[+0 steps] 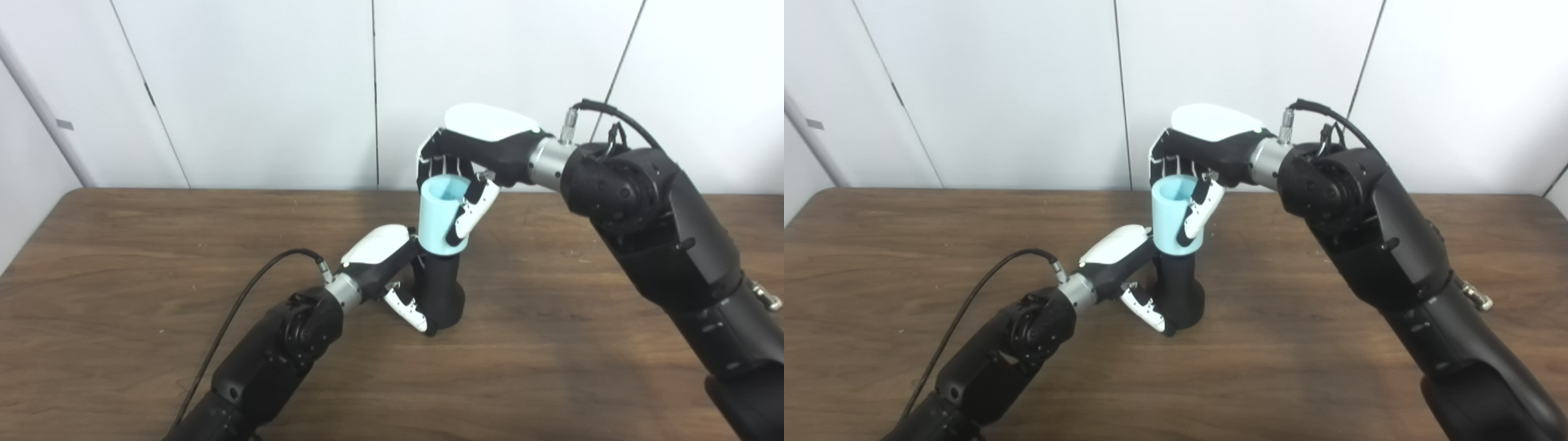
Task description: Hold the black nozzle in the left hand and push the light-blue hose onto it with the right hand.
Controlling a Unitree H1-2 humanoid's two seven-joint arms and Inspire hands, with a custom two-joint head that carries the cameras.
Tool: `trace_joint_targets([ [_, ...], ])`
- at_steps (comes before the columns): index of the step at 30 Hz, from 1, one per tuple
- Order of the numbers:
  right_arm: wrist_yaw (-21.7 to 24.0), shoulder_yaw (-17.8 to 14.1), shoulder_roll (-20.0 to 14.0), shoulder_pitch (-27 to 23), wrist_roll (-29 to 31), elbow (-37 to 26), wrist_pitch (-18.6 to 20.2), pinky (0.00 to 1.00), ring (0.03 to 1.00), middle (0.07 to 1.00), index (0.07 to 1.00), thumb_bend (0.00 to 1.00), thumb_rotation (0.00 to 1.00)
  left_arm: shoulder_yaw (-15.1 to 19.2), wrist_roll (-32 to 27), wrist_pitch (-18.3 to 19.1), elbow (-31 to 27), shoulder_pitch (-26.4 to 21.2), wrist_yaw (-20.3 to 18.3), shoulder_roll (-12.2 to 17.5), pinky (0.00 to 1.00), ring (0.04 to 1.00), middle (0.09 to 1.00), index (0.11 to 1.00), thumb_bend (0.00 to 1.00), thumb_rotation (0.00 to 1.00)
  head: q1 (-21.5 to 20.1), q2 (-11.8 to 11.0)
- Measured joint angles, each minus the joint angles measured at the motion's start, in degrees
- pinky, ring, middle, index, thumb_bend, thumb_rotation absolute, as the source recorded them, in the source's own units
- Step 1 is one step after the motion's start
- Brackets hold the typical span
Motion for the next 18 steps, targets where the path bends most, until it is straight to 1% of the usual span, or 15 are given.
trace_joint_targets([
  [11,0.7,0.2,-0.3,0.8,-0.4,-2.0,0.1,0.4,0.447,0.481,0.476,0.5,0.0,0.1,0.0,0.1,0.0,0.0,-0.1,0.0,1.0,0.604,0.477,0.492,0.53,0.0,-0.2,0.5],
  [18,1.0,0.4,-0.6,1.2,-1.0,-3.0,0.2,0.39,0.458,0.471,0.478,0.5,0.0,0.3,0.0,0.1,0.0,0.0,-0.1,0.0,1.0,0.604,0.468,0.497,0.53,0.0,-0.1,0.7],
])
